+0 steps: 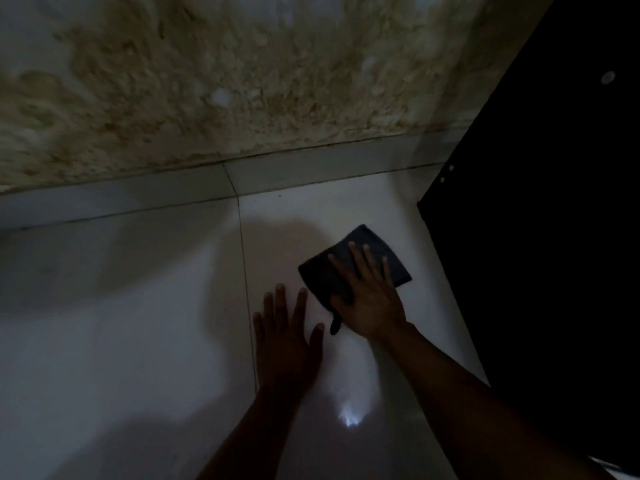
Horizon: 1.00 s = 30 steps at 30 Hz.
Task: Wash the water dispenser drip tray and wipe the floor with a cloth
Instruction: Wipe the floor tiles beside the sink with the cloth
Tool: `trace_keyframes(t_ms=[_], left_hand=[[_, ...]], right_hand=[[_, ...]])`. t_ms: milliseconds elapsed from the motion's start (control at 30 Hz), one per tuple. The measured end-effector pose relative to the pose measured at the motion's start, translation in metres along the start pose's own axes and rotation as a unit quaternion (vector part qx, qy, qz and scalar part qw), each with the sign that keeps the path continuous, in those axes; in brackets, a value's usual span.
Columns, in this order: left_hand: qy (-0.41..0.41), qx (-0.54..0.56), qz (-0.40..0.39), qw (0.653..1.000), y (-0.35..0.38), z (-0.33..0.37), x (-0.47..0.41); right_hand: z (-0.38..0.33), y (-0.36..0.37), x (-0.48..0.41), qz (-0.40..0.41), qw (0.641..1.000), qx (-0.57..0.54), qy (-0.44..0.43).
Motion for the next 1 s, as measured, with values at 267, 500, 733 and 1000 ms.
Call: trace_keyframes(t_ms=[267, 500, 733, 1000], left_hand=[[0.003, -0.020, -0.001, 1.000, 0.000, -0.010, -0.006], [-0.001, -0.013, 0.017, 1.000, -0.003, -0.014, -0.010], [-0.003, -0.002, 0.018, 1.000, -0.005, -0.016, -0.008], [-0.010, 0.017, 0.003, 1.000, -0.011, -0.028, 0.011]], right_hand=[[0.001, -0.011, -0.026, 0.015, 0.977, 0.009, 0.210], [-0.015, -0.019, -0.075, -0.075, 0.974, 0.001, 0.216], [-0.042, 0.020, -0.024, -0.018, 0.999, 0.026, -0.027], [-0.030, 0.003, -0.023, -0.053, 0.996, 0.038, 0.053]])
Point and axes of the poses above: each hand's wrist, its own x-axis away from the middle knuckle, its own y-axis out of the palm, z = x × y, the point moved 3 cm from there along -x, towards the middle knuckle, and after that the axes turned 11 degrees about y, right-handed, at the moved point
